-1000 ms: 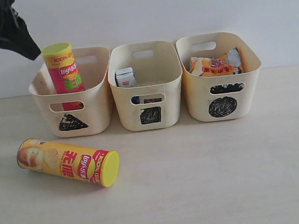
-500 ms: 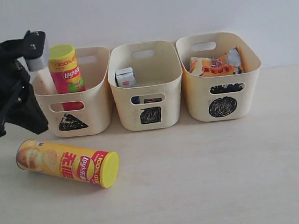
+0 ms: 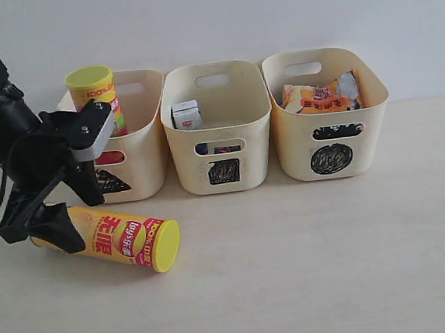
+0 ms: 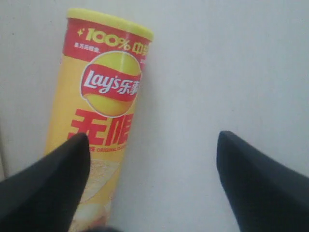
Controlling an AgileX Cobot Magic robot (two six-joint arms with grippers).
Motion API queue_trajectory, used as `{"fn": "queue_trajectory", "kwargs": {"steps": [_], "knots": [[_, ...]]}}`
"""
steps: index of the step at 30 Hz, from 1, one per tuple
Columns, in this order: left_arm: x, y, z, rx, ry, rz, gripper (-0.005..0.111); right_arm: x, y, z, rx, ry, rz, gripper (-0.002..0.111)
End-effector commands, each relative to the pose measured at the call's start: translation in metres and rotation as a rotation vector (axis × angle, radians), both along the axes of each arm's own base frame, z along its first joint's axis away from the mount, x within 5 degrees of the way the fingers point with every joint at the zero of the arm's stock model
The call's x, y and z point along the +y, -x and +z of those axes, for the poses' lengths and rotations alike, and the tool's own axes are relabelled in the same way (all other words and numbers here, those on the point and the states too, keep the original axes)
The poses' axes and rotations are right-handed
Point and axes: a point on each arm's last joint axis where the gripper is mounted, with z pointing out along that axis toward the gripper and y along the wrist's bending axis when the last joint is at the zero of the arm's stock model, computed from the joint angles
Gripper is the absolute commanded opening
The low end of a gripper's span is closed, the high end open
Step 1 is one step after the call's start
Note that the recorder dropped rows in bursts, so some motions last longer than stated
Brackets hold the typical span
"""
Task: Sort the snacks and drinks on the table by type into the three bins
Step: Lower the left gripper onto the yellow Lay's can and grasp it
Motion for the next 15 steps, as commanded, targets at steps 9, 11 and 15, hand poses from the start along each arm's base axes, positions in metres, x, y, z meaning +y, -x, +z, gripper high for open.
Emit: {"fn": "queue_trajectory", "kwargs": {"steps": [9, 11, 15], "knots": [[0.001, -0.022, -0.04, -0.059, -0.079, 0.018, 0.083, 0.0, 0.0, -0.001, -0.006, 0.001, -0.008, 0.0], [0.001, -0.025, -0.045, -0.064, -0.08, 0.021, 0.083, 0.0, 0.0, -0.001, -0.006, 0.001, -0.008, 0.0], [0.001, -0.03, -0.057, -0.071, -0.092, 0.021, 0.083, 0.0, 0.0, -0.001, -0.006, 0.001, -0.008, 0.0]]}}
